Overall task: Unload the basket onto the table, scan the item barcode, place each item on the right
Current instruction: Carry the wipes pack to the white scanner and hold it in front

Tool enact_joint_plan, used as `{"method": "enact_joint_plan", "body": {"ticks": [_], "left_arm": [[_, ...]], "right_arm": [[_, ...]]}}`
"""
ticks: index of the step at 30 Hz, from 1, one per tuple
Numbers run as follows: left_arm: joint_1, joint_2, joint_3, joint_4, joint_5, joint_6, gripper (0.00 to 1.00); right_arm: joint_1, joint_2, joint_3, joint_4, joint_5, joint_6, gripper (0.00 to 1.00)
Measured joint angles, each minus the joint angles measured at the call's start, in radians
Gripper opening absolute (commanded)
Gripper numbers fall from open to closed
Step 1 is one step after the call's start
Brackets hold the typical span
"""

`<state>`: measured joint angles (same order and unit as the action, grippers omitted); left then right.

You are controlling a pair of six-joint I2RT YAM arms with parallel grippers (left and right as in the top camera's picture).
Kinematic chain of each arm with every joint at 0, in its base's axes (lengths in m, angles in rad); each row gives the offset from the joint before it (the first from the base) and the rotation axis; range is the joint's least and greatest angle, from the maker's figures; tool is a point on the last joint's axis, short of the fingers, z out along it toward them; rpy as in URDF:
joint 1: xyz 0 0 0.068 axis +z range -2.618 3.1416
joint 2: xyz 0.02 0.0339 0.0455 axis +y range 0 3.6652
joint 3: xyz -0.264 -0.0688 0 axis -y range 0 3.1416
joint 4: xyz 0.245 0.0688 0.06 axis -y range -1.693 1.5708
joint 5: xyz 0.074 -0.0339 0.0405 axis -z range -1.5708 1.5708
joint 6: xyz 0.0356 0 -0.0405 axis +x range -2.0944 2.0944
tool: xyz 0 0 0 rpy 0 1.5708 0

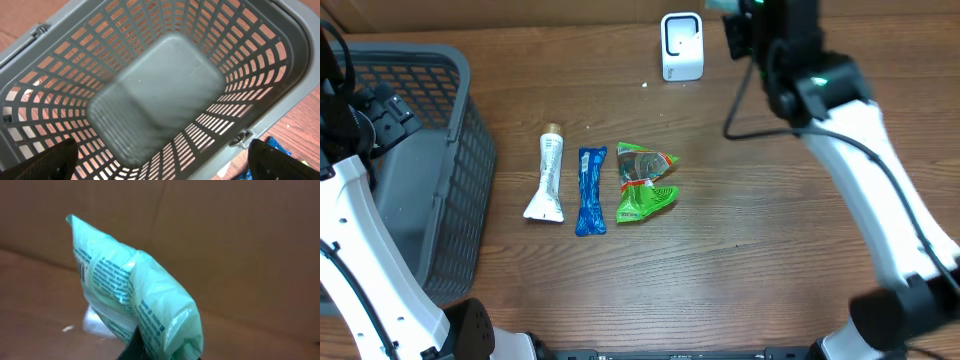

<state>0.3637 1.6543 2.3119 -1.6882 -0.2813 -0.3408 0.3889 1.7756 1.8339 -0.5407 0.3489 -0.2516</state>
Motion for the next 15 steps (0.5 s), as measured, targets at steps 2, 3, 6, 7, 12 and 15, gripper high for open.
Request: {"method": "enact_joint_plan", "body": {"ticks": [2, 3, 6, 7, 12, 15], "left_arm": [[0.0, 0.0, 0.0, 0.0, 0.0, 0.0, 1.0], [0.0, 0.0, 0.0, 0.001, 0.0, 0.0, 1.0], [0.0, 0.0, 0.0, 0.0, 0.0, 0.0, 1.0], [0.0, 0.0, 0.0, 0.001, 0.0, 0.0, 1.0], [0.0, 0.0, 0.0, 0.001, 0.0, 0.0, 1.0], [0.0, 0.0, 0.0, 0.001, -0.001, 0.0, 1.0]], "right_arm": [[0.011, 0.061, 0.0, 0.066, 0.048, -0.087, 0.04], [0.014, 0.092, 0.0, 0.092, 0.065, -0.129, 0.04], [0.021, 0.176, 0.0, 0.163, 0.103, -0.254, 0.04], [0.023, 0.196, 0.0, 0.18, 0.109, -0.286, 0.04], [0.025, 0.287, -0.001, 0.319, 0.172, -0.449, 0.04], [0.029, 0.336, -0.001, 0.422, 0.22, -0.571, 0.04]]}}
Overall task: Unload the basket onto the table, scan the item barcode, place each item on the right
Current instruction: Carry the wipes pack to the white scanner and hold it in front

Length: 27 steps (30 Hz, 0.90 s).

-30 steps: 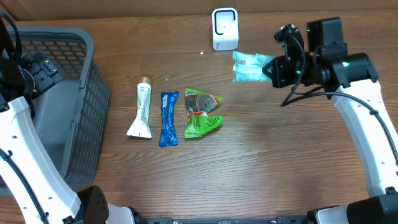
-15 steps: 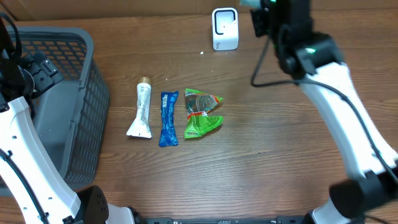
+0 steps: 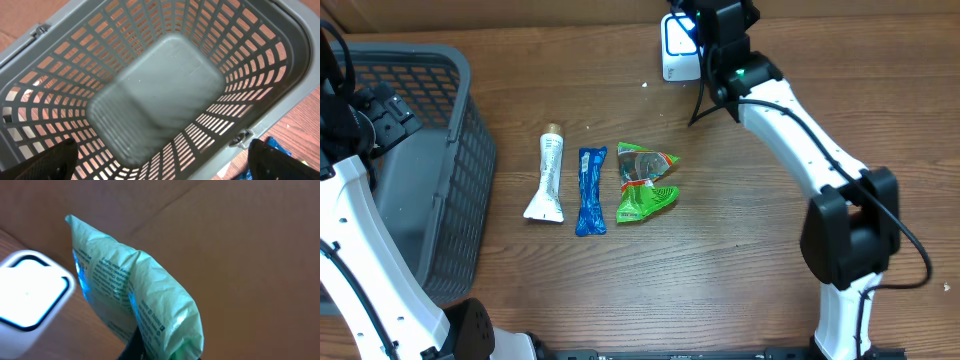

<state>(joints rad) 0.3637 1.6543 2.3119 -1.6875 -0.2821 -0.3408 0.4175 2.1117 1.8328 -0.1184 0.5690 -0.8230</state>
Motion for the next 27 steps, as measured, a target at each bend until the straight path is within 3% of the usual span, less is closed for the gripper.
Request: {"method": "enact_joint_plan", "body": {"ticks": [7, 17, 27], "left_arm": [[0.0, 0.0, 0.0, 0.0, 0.0, 0.0, 1.0], [0.0, 0.0, 0.0, -0.001, 0.001, 0.0, 0.99], [0.0, 0.0, 0.0, 0.0, 0.0, 0.0, 1.0]], "right_arm": [[0.033, 0.1, 0.0, 0.149, 0.06, -0.233, 0.04], [0.048, 0.174, 0.0, 0.201, 0.037, -0.461, 0.04], [0.047, 0.188, 0.0, 0.208, -0.001, -0.547, 0.04]]}}
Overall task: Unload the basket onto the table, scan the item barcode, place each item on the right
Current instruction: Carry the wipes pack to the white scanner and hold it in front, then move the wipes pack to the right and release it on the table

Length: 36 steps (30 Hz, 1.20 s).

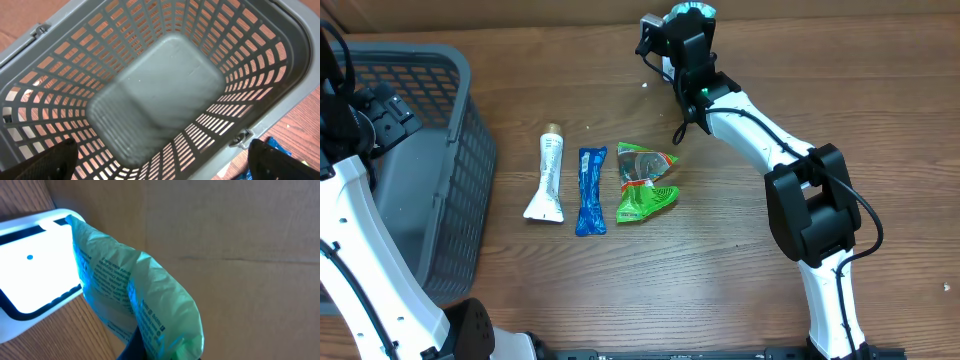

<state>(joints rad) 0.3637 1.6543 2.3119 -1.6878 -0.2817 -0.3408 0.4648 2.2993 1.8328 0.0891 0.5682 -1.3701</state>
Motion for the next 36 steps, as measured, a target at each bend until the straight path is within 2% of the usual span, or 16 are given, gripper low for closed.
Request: {"method": "enact_joint_plan", "body": {"ticks": [16, 36], "left_arm": [[0.0, 0.0, 0.0, 0.0, 0.0, 0.0, 1.0], [0.0, 0.0, 0.0, 0.0, 0.0, 0.0, 1.0]], "right_arm": [[-0.069, 0.0, 0.0, 0.008, -0.067, -0.023, 0.04], [-0.07, 0.0, 0.0, 0.021, -0.138, -0.123, 0.04]]}}
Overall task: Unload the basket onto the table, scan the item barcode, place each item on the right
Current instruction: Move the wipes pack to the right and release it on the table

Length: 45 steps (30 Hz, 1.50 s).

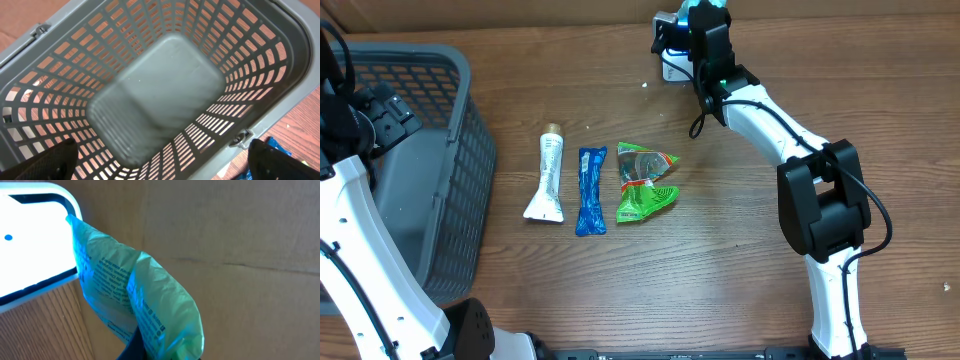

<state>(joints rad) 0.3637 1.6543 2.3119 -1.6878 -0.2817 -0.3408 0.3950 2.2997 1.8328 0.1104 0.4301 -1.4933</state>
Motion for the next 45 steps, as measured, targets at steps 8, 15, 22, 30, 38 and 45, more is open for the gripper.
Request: {"method": "enact_joint_plan", "body": {"ticks": [8, 15, 22, 30, 38, 45], "left_arm": [[0.0, 0.0, 0.0, 0.0, 0.0, 0.0, 1.0], [0.0, 0.0, 0.0, 0.0, -0.001, 0.0, 1.0], [0.0, 0.001, 0.0, 0.0, 0.0, 0.0, 0.99], [0.0, 0.001, 0.0, 0.0, 0.0, 0.0, 0.99], [0.0, 0.002, 0.0, 0.0, 0.0, 0.0, 1.0], [0.0, 0.002, 0.0, 0.0, 0.0, 0.0, 1.0]], "right_arm": [[0.006, 0.0, 0.0, -0.046, -0.007, 0.037, 0.04], [0.042, -0.071, 0.002, -0.439, -0.062, 0.203, 0.04], [0.037, -0.458, -0.015, -1.036, -0.444, 0.543, 0.04], [-0.153, -0.839, 0.014, -1.305, -0.775, 1.05, 0.04], [-0.485, -0.787, -0.059, -1.345, -0.789, 1.574, 0.04], [-0.764, -0.682, -0.32, -1.174, -0.759, 1.877, 0.04]]}}
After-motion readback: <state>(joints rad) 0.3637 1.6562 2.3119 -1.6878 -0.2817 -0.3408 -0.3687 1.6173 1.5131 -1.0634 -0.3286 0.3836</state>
